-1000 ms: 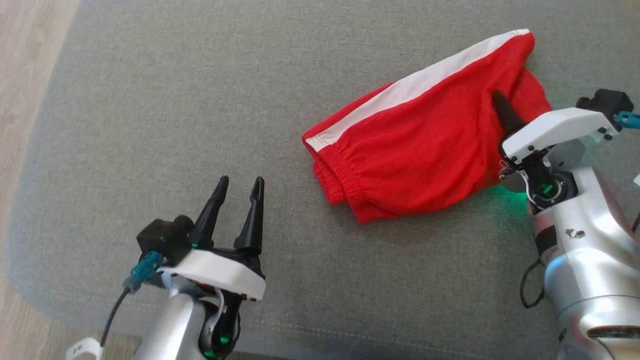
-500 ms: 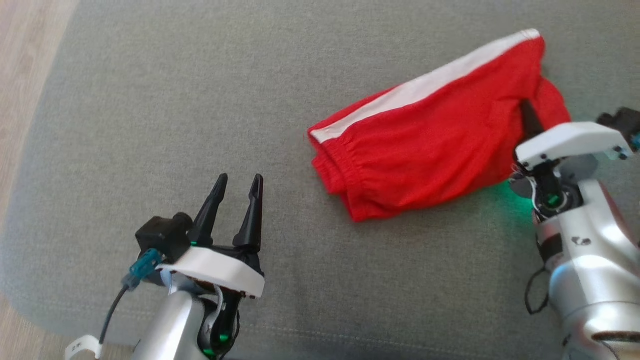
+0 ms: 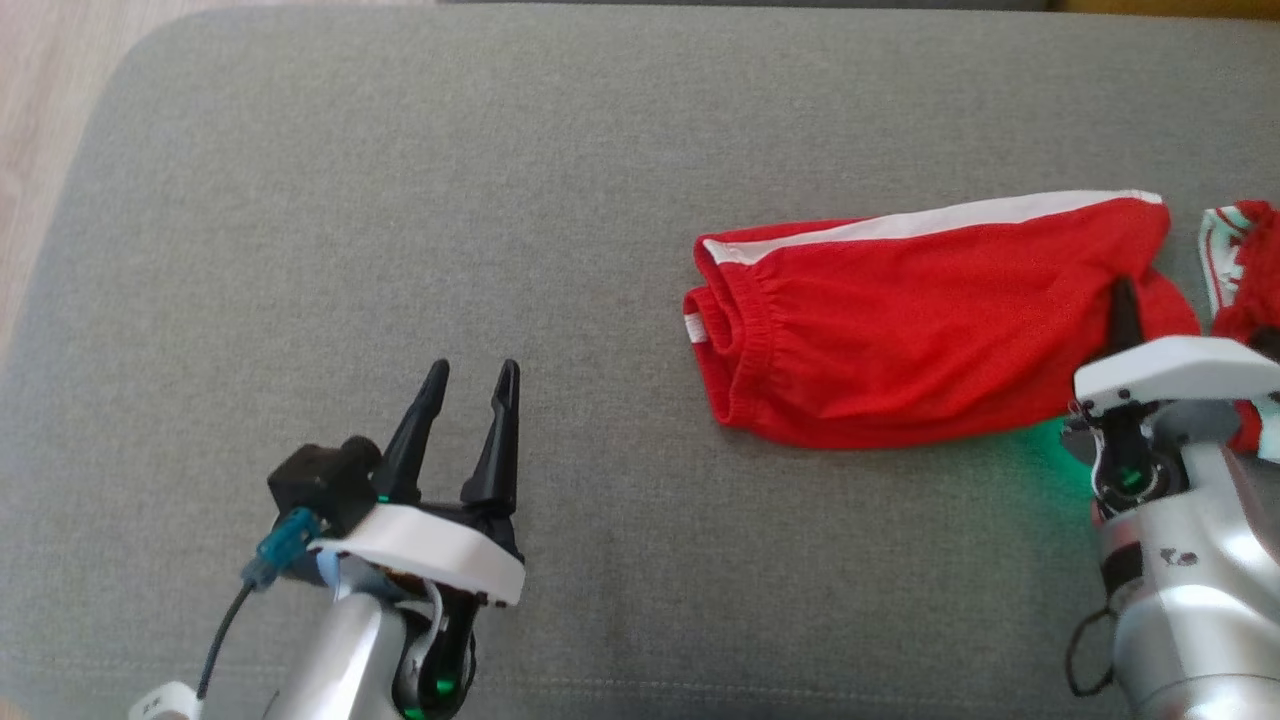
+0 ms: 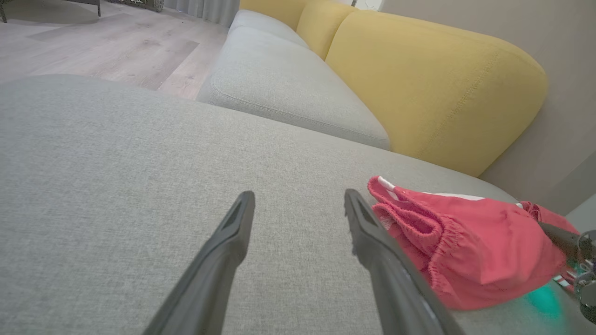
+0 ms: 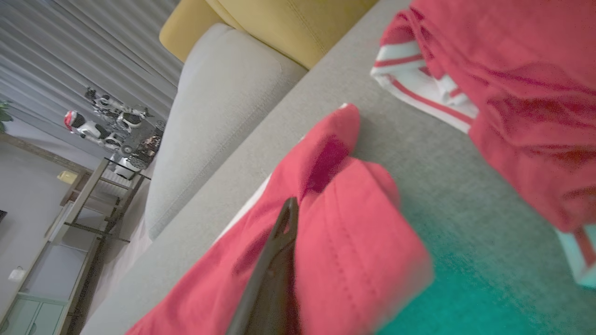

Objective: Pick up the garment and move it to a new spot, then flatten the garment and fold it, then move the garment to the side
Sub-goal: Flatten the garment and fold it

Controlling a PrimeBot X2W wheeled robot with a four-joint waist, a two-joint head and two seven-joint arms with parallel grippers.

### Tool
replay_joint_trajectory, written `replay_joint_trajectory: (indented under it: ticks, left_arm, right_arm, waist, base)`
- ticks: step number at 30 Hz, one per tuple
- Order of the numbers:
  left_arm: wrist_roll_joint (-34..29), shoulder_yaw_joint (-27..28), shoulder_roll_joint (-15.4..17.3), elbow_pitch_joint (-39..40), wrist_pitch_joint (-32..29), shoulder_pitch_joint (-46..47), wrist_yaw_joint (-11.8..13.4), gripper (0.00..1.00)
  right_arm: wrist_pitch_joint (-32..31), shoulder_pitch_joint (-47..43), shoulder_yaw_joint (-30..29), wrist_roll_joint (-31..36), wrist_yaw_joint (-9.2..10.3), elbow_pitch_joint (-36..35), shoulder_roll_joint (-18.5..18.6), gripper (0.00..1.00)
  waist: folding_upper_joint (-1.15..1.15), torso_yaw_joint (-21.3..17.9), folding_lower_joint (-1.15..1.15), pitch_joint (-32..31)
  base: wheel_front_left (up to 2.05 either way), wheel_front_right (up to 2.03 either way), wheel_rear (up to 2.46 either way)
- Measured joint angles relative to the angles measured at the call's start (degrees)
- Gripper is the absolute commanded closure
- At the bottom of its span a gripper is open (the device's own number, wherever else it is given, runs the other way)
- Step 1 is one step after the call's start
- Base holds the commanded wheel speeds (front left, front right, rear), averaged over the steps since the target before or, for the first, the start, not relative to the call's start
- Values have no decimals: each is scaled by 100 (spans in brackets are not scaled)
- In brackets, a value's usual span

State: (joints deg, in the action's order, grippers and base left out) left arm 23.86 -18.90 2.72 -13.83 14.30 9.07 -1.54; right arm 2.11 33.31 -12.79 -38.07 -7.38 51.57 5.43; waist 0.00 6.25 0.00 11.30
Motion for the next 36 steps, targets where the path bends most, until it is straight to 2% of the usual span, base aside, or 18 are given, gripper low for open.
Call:
replay_joint_trajectory:
  ticks: [3,8,16,25,34,35,36]
  left_arm:
    - [0,-25,0,-16,0,-63,0,0]
    - [-2,-37,1,-81,0,-82,-4,0]
    - [-1,-40,1,-98,0,-160,-2,0]
    - [7,-41,2,-107,0,-331,2,0]
    - [112,-44,3,-108,0,-332,16,0]
    - [112,-45,3,-108,0,-334,37,0]
    - [119,-45,3,-108,0,-337,55,0]
  right_arm:
    - [59,12,42,78,0,-219,-88,100]
    - [144,14,564,270,0,-610,-140,100]
    - [142,-133,2257,24,0,-1220,-144,100]
    - [142,-398,3412,278,0,-977,-155,100]
    - [197,-398,4089,536,0,-459,-154,100]
    - [211,-398,4163,593,0,-417,-154,55]
    - [253,-398,4208,641,0,-387,-154,0]
  waist:
    - [0,-55,0,-69]
    - [0,-60,0,-195]
    - [0,171,0,-384]
    - [0,544,0,-467]
    - [0,693,0,-480]
    - [0,687,0,-482]
    - [0,680,0,-484]
  base:
    - [0,0,0]
    - [0,0,0]
    - [0,0,0]
    - [0,0,0]
    - [0,0,0]
    - [0,0,0]
    - [0,0,0]
